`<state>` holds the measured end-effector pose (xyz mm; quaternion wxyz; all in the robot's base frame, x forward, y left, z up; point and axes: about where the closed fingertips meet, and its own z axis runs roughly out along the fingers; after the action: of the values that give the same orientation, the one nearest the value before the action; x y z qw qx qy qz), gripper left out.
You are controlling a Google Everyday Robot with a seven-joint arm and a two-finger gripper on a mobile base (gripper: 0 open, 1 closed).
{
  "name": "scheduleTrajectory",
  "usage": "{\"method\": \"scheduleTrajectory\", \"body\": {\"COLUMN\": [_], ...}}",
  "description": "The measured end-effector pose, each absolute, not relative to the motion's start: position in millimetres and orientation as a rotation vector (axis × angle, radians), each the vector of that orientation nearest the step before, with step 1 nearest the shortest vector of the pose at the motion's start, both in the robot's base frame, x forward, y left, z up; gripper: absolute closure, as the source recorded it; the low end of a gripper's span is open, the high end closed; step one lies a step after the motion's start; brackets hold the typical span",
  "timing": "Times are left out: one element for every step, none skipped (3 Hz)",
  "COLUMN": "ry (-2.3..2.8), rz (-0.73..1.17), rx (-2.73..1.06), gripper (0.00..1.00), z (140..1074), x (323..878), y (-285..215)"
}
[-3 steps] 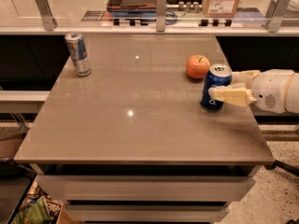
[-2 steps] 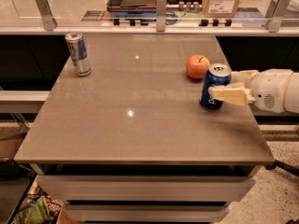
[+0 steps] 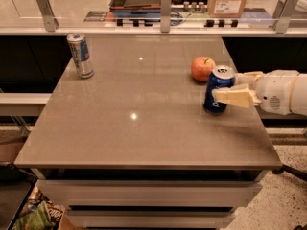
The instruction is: Move pepsi can near redbull can
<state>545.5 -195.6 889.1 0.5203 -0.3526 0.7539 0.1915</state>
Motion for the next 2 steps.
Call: {"method": "scheduleTrajectory", "body": {"ry": [1.805, 1.784], "rz": [0.443, 0.418], "rx": [-0.86, -0.905], "gripper": [1.0, 1.0], "z": [909.9, 941.5], "x": [554.1, 565.8], "y": [-186.0, -164.9]}}
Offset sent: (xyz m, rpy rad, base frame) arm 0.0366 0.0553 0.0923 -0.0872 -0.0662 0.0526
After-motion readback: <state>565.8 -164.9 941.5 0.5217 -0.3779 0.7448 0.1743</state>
